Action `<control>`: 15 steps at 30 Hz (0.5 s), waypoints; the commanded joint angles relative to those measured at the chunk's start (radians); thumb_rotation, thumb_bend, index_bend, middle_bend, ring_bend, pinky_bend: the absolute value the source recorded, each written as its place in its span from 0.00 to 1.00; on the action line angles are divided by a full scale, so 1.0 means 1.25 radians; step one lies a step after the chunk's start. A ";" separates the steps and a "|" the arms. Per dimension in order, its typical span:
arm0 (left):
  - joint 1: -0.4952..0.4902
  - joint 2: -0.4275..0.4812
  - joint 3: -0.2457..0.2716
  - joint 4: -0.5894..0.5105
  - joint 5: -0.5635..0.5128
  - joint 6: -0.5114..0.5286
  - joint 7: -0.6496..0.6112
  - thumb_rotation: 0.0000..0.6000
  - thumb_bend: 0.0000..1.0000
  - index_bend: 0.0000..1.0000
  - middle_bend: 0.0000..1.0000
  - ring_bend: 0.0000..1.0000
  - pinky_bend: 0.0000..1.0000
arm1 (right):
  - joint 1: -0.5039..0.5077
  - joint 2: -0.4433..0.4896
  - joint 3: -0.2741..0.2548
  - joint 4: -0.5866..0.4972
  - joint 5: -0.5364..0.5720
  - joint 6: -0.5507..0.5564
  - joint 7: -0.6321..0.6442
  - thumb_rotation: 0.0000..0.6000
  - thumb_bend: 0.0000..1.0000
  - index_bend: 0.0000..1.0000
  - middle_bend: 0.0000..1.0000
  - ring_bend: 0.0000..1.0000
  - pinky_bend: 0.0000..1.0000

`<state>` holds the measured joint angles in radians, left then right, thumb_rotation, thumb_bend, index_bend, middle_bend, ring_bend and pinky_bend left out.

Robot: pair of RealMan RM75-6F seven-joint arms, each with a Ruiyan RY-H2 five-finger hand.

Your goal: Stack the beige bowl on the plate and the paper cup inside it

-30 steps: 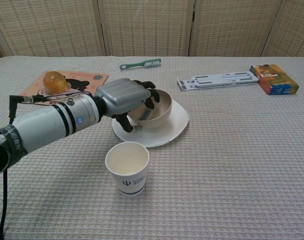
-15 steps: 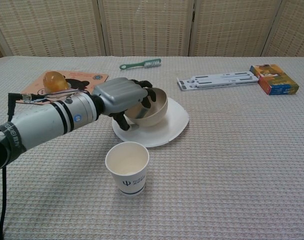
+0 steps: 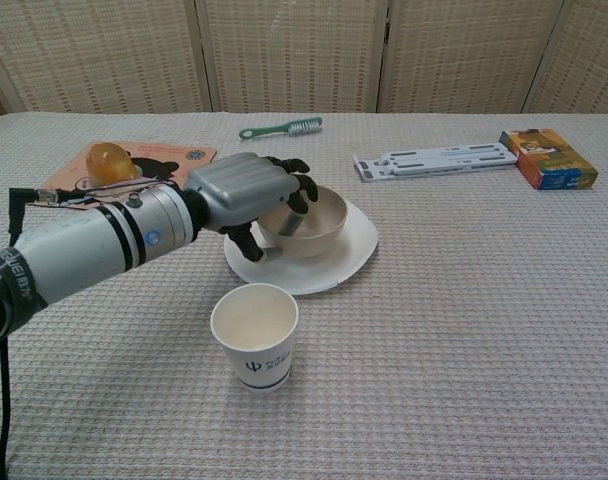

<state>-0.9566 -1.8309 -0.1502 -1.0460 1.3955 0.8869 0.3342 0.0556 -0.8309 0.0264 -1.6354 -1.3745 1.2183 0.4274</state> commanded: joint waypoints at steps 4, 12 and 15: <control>0.001 0.005 -0.004 -0.013 -0.002 0.011 0.011 1.00 0.36 0.58 0.22 0.00 0.16 | -0.001 0.000 -0.001 0.001 -0.002 0.004 0.003 1.00 0.23 0.00 0.00 0.00 0.00; 0.008 0.025 -0.008 -0.057 -0.012 0.024 0.039 1.00 0.36 0.48 0.22 0.00 0.16 | -0.004 0.001 -0.002 -0.002 -0.008 0.014 0.001 1.00 0.23 0.00 0.00 0.00 0.00; 0.013 0.037 -0.011 -0.082 -0.027 0.025 0.065 1.00 0.33 0.44 0.22 0.00 0.16 | -0.006 0.001 -0.003 -0.004 -0.009 0.017 -0.002 1.00 0.23 0.00 0.00 0.00 0.00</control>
<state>-0.9444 -1.7932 -0.1618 -1.1349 1.3718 0.9167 0.4017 0.0484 -0.8302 0.0233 -1.6405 -1.3860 1.2400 0.4252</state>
